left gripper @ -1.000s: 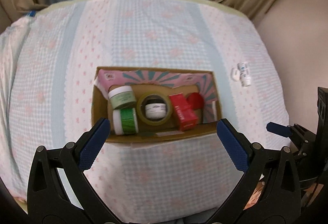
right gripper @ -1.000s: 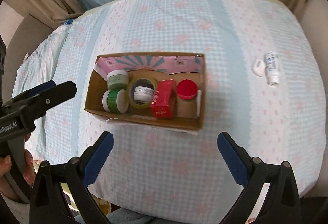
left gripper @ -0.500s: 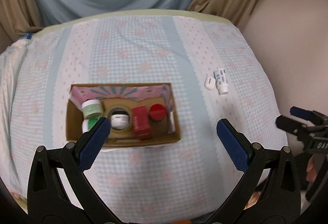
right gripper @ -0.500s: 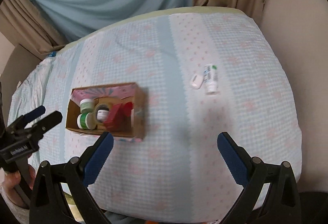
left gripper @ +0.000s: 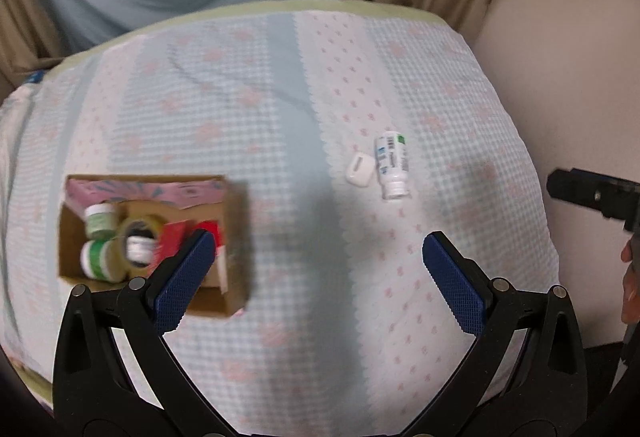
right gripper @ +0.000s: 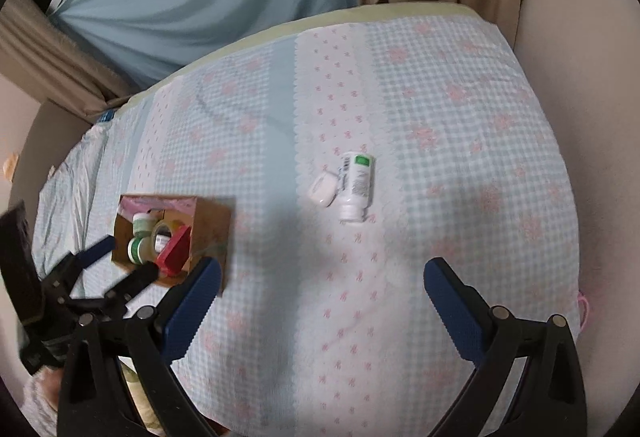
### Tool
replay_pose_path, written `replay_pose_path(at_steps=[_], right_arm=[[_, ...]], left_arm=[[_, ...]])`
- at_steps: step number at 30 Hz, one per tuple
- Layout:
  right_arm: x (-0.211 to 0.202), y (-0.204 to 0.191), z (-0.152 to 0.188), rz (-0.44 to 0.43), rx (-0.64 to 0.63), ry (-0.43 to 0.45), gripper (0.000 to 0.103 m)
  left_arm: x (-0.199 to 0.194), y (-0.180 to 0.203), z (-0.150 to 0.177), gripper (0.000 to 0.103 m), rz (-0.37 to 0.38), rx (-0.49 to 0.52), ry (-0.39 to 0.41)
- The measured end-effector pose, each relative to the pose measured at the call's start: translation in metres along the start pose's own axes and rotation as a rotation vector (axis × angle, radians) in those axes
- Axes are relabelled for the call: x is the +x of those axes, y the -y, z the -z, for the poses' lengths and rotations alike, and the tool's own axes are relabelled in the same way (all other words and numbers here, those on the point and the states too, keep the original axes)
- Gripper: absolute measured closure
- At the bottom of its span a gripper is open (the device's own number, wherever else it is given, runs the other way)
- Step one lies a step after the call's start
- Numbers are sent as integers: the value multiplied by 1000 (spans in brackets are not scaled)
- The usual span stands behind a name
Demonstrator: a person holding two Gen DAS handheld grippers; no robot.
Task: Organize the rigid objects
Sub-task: 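Grasp the white earbud case with the left tool while the right tool grasps the pill bottle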
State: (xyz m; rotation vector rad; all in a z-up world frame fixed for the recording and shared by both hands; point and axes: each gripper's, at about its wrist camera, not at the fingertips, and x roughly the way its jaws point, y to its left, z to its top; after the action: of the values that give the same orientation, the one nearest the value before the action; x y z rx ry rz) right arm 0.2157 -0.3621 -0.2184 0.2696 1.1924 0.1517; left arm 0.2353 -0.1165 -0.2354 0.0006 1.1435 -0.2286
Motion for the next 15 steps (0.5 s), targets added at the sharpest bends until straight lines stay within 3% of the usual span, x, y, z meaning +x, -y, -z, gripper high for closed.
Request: replay_pose_path(at_steps=[11,15], right_arm=[[93,68,-58,-111,178,-96,3],[139,82,-71,-126,205,-142,11]], left_arm=[[134,40,-48,0,46,121,-115],[192,49,-56,0,44,191,-163]])
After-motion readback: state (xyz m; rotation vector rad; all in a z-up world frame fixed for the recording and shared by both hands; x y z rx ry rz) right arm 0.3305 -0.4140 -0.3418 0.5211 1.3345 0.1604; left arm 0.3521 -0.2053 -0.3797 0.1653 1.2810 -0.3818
